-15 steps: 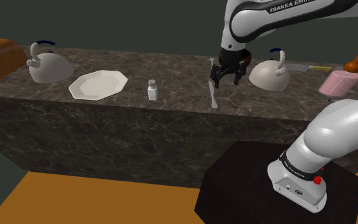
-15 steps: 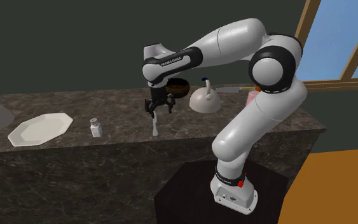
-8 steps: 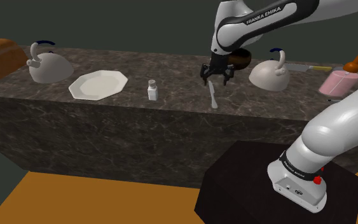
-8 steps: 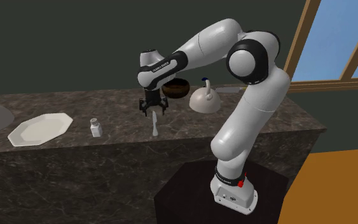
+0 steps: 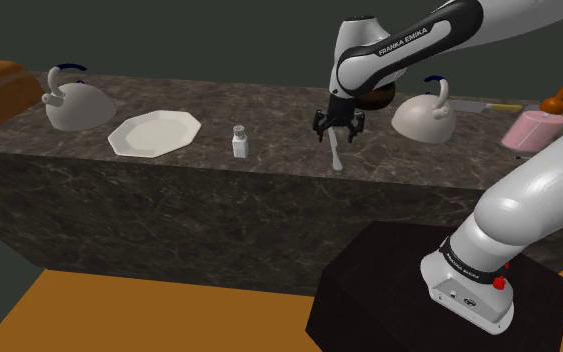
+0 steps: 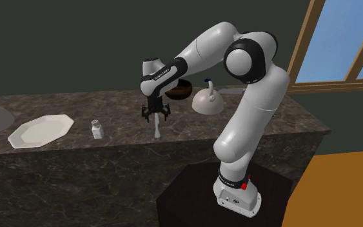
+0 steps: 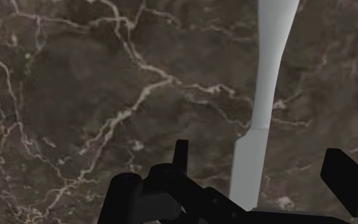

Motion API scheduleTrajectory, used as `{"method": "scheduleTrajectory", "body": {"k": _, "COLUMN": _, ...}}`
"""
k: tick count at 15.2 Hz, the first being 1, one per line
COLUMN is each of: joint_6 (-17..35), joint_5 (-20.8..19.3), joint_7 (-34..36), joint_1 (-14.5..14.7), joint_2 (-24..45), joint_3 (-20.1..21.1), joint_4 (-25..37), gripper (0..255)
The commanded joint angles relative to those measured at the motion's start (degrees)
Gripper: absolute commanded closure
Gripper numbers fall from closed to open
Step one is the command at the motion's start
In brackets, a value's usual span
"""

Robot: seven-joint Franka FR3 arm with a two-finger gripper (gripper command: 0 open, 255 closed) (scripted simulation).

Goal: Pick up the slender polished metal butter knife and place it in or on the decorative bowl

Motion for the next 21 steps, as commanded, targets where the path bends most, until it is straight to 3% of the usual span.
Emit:
{"method": "scheduleTrajectory", "body": {"k": 1, "joint_6": 0.37, "joint_5": -0.01, "joint_7": -0.01, "joint_1": -0.01, "joint_2": 0.08, "joint_3": 0.0, "joint_4": -0.26, "gripper": 0}}
{"method": "scheduleTrajectory", "body": {"k": 6, "joint_6": 0.36, "joint_5": -0.01, "joint_7": -0.01, "joint_1": -0.01, "joint_2": 0.08, "joint_3": 0.0, "joint_4": -0.25, "gripper": 0}}
{"method": "scheduleTrajectory", "body": {"k": 7, "joint_6": 0.36, "joint_5": -0.01, "joint_7": -0.01, "joint_1": -0.01, "joint_2": 0.08, "joint_3": 0.0, "joint_4": -0.25, "gripper": 255}}
{"method": "scheduleTrajectory", "body": {"k": 16, "joint_6": 0.37, "joint_5": -0.01, "joint_7": -0.01, "joint_1": -0.01, "joint_2": 0.08, "joint_3": 0.0, "joint_4": -0.26, "gripper": 255}}
{"method": "scheduleTrajectory", "body": {"k": 21, "joint_6": -3.79, "joint_5": 0.21, "joint_7": -0.21, "joint_1": 0.02, "joint_2": -2.01, "joint_3": -0.18, "joint_4": 1.82, "gripper": 255}}
